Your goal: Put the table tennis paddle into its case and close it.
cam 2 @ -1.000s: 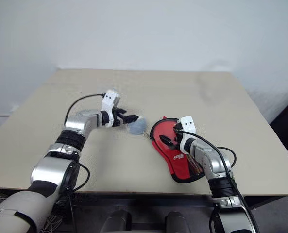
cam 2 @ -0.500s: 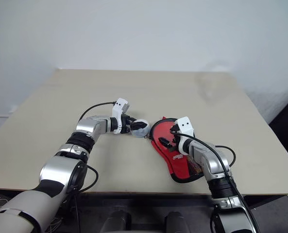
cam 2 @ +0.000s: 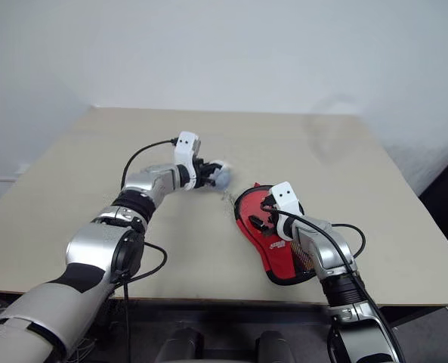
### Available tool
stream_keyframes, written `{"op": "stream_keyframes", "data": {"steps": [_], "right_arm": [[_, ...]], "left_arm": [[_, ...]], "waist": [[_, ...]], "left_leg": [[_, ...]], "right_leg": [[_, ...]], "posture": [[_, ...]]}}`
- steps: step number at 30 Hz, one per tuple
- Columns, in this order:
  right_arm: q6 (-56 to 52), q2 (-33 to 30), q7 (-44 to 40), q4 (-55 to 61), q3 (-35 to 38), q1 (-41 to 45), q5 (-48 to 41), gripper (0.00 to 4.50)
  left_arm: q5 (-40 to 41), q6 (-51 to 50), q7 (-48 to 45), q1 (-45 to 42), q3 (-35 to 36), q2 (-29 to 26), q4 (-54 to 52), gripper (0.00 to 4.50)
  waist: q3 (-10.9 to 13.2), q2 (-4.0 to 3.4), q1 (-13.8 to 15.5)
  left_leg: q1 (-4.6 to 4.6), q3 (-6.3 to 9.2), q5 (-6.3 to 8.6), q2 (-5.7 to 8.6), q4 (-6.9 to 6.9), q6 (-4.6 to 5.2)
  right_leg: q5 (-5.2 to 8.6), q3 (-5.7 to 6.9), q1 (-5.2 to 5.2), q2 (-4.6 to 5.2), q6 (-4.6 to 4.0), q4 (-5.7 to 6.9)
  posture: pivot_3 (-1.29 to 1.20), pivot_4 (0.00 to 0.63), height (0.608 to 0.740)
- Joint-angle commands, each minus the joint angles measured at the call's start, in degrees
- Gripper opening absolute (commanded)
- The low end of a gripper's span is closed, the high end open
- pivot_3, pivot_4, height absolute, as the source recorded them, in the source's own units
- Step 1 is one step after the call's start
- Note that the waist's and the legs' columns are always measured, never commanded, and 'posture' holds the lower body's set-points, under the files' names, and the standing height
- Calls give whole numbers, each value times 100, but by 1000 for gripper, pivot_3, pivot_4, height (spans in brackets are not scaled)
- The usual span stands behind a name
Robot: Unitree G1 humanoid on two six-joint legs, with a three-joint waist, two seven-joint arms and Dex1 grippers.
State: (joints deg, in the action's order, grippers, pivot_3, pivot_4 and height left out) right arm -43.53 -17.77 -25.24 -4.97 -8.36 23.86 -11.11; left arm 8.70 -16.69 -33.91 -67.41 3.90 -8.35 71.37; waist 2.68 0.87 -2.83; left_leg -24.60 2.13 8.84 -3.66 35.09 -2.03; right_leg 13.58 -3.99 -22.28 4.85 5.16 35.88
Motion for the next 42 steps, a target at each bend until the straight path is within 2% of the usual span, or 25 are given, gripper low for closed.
{"op": "stream_keyframes", "data": {"steps": [1, 6, 12, 16, 20, 23, 27, 32, 41, 42], "right_arm": [[-389, -43, -62, -137, -216, -281, 98, 4500], [-427, -49, -43, -91, -211, -326, 147, 4500], [-459, -40, -64, 63, -209, -358, 149, 4500], [-459, -31, -53, 164, -200, -415, 166, 4500], [-430, -10, -38, 277, -149, -480, 149, 4500], [-348, 30, 45, 291, 15, -484, 123, 4500], [-243, 16, 52, 265, 181, -459, 122, 4500], [-151, -25, 61, 141, 284, -366, 156, 4500], [254, 83, 427, -487, 598, -50, 242, 4500], [266, 74, 415, -495, 596, -50, 238, 4500]], "left_arm": [[-126, 438, 227, -372, 84, 125, 92, 15], [-187, 721, 594, -614, 191, 385, 312, 14], [-286, 1177, 1610, -657, 398, 602, 491, 8], [-450, 1451, 1825, -588, 381, 824, 530, 7], [-306, 1731, 1358, -503, 530, 1120, 487, 7], [-528, 2087, 841, -348, 304, 1263, 431, 7], [-430, 1917, -309, -136, 326, 1330, 363, 7], [-490, 1709, -1086, 57, 269, 1211, 288, 7], [-370, 1523, -1949, 288, 261, 1160, -109, 3084], [-338, 1459, -2009, 296, 284, 1141, -160, 3084]], "waist": [[0, 0, -2], [0, 0, 0], [0, 0, 1], [0, 0, 3], [0, 1, 3], [0, 0, 1], [0, -1, 4], [0, -1, 4], [0, -1, -3], [1, -1, -7]], "left_leg": [[0, -1, 0, 0, -1, 0], [-1, -1, 0, 0, -8, -1], [-1, -1, 1, 0, -8, -1], [-1, -2, 1, 0, -9, -1], [-2, -2, 1, 1, -9, -2], [-2, -3, 2, 1, -12, -3], [-2, -2, 1, 2, -12, -4], [-3, -1, 1, 5, -10, -3], [-4, -1, 1, 5, -12, -3], [-4, -2, 1, 5, -12, -3]], "right_leg": [[0, 0, -1, 0, 0, 0], [0, 0, -3, 0, 1, -2], [0, 0, -2, 0, 0, -4], [0, 0, -3, 0, 1, -4], [0, 1, -3, 1, 0, -8], [1, 0, -3, 1, -1, -10], [1, 1, -4, 2, -1, -10], [1, 0, -2, 5, -1, -10], [1, 0, -2, 5, -1, -10], [1, -1, -1, 5, -1, -10]], "posture": [[0, 0, 740], [0, 0, 740], [0, 0, 740], [0, 0, 740], [0, 0, 740], [0, 0, 740], [0, 0, 740], [0, 0, 740], [0, 0, 740], [0, 0, 740]]}}
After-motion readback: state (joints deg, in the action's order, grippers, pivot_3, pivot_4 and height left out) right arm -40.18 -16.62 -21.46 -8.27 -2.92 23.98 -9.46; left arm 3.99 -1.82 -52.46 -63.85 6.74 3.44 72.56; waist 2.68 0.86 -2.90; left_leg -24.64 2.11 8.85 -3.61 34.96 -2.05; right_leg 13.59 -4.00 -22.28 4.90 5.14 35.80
